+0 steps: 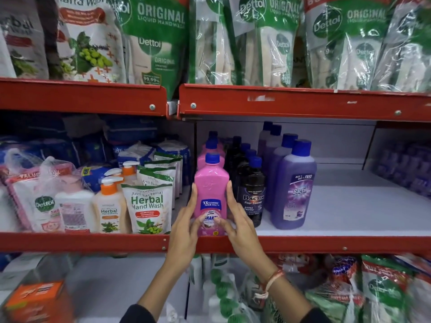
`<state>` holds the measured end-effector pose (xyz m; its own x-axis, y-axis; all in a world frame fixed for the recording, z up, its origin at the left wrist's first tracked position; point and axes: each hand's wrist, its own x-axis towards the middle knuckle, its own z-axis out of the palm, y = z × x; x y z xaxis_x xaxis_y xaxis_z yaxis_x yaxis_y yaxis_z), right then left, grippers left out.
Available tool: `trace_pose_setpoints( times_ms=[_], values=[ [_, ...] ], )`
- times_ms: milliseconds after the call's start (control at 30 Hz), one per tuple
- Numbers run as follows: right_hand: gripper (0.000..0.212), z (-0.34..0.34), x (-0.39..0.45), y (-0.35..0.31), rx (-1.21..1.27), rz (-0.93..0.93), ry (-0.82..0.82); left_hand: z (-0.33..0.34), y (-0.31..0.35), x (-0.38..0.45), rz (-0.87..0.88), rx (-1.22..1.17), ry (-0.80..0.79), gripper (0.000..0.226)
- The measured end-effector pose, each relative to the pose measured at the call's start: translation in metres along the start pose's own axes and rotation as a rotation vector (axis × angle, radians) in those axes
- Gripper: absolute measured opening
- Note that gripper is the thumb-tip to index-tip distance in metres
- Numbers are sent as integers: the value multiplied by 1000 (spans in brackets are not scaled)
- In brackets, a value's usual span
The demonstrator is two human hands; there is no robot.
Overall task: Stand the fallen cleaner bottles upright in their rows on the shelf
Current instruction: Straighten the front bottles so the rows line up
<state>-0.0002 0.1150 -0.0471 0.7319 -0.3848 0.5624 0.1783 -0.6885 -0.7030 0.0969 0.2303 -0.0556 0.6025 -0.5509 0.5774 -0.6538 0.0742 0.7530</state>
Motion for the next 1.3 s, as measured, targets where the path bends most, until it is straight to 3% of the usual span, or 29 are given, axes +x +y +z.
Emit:
trace_pose_setpoints(
  times_ms=[133,200,300,333,400,500,567,733,800,1000,1300],
  values=[
    [74,-2,-3,0,22,2,-12,1,1,-2,10,21,24,65],
    [70,-4,-7,-3,6,-9,0,10,5,-10,47,144,124,65],
    [55,-14,-18,1,-75,-18,264,33,15,-23,176,330,385,55],
    [49,-21,-19,7,-89,-18,366,43,21,-24,236,333,406,51],
    [43,-38,-15,21,-112,-10,467,67,33,-21,336,276,297,47],
    [48,-55,-6,38,-82,40,346,101,41,-9,251,180,108,55],
    [53,-59,3,44,-78,43,246,115,37,3,111,122,72,56],
    [71,-68,17,56,-22,41,92,117,37,34,4,88,29,71],
    [74,-71,15,59,-74,48,82,116,37,34,-50,137,32,85],
    [73,-83,-5,53,-159,29,82,118,46,15,0,216,67,90],
    [72,-90,-23,50,-167,-53,68,109,56,-7,-20,190,47,67]
  ],
)
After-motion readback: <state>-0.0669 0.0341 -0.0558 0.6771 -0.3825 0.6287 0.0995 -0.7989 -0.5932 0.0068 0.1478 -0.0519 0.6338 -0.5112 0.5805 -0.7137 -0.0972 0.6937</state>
